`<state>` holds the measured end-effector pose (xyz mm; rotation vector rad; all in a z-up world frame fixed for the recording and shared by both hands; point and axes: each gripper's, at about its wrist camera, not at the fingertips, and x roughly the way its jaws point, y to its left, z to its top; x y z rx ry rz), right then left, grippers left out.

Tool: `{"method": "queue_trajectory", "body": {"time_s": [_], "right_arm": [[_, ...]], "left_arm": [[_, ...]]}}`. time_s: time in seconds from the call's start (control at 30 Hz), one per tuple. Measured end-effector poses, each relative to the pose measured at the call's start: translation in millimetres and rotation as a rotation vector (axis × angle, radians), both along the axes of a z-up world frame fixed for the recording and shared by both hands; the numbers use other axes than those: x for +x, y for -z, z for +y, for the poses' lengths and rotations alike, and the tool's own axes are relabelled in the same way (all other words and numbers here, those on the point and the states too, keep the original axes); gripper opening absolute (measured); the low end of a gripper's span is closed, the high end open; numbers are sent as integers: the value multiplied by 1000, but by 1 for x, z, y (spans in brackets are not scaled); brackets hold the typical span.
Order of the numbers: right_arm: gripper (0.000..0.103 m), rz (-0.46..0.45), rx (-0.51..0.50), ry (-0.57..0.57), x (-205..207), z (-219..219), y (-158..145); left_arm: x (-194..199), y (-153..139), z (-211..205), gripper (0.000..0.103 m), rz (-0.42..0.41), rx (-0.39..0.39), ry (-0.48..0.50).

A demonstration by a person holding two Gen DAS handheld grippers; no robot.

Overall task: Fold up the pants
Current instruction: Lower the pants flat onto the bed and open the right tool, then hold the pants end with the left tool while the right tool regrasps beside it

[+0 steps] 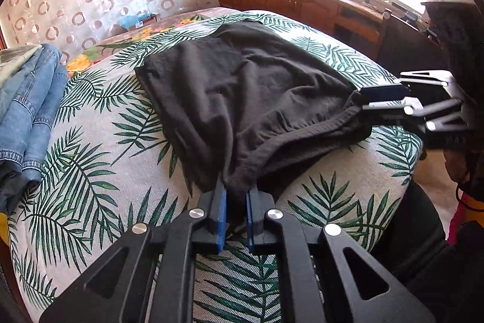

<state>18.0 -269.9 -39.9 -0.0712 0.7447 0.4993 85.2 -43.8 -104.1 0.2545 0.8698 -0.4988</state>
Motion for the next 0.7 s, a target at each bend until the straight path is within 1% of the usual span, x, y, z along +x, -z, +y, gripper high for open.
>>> {"method": "queue_trajectory", "body": {"time_s": [0.1,0.17,0.23,0.27,0.3,0.33,0.4,0.5,0.57,0.7], "right_arm": [[48,-6,-32,5,-2,4,7],[48,20,-58,18,6,8,13],[48,11,-61,27,11,10,16],[46,8,-70,29,12,11,16],[32,6,-71,24,12,11,16],[30,5,-71,17,12,12,16],[14,-14,-81,12,7,14,13],[11,-23,-78,12,3,12,8],[11,-13,-70,12,3,8,8],[11,-3,-54,3,-2,5,1]], "left_arm": [[0,1,1,10,4,-4,0],[1,3,1,10,9,-5,2],[0,3,1,10,8,-8,7],[-1,3,2,10,6,-11,10],[-1,3,2,10,6,-12,12],[-1,3,2,10,6,-11,14],[-2,3,1,10,6,-13,24],[-4,3,-1,10,2,-3,34],[-5,4,-2,10,2,-5,39],[-14,-6,-3,10,-11,-23,46]]}}
